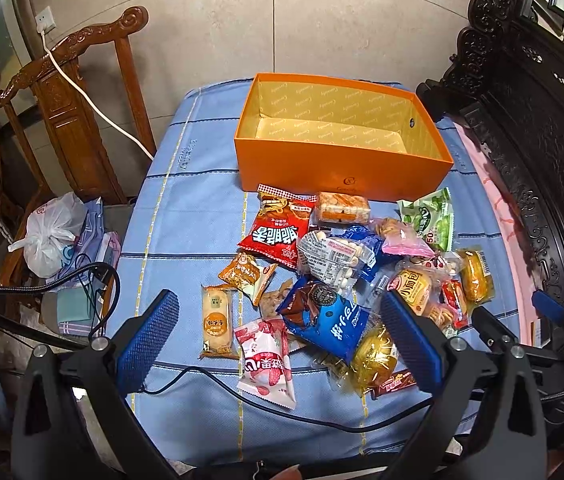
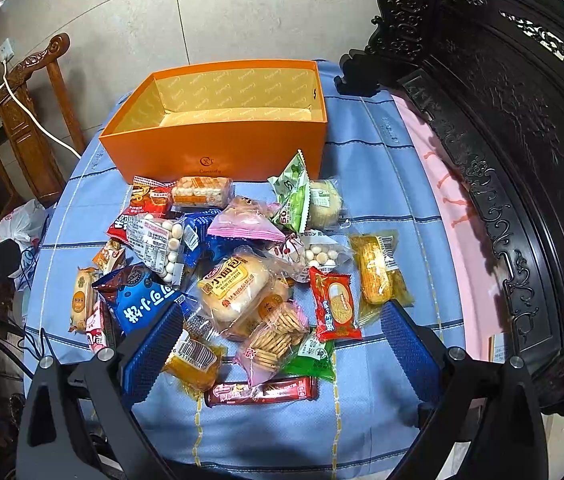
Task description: Organize snacks
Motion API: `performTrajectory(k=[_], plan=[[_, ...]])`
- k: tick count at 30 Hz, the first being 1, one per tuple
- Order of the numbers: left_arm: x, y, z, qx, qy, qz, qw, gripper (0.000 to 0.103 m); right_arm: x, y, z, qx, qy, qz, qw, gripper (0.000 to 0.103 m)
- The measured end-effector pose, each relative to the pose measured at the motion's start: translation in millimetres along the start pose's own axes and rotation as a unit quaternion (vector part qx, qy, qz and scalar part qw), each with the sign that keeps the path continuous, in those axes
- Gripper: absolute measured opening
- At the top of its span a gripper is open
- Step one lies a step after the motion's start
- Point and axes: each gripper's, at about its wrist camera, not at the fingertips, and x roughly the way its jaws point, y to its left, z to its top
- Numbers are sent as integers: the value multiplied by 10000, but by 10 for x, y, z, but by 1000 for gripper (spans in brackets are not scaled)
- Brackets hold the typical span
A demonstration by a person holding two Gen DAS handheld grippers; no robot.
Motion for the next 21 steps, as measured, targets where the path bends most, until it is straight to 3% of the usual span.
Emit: performTrajectory(k=[6, 14, 18, 21], plan=[[26, 4, 29, 51, 37, -88, 9999, 99, 20, -53, 27, 76, 39, 16, 10000, 99], [137, 209, 113, 240, 183, -869, 9958, 99, 269, -452, -52, 425, 146, 21, 9990, 99], [338, 372, 184, 83, 338, -727, 9967, 99, 387, -393, -114, 156, 172, 305, 9993, 99], [772, 401, 152, 182, 696, -298, 9970, 99, 504, -318, -145, 46, 354, 565, 9978, 99]])
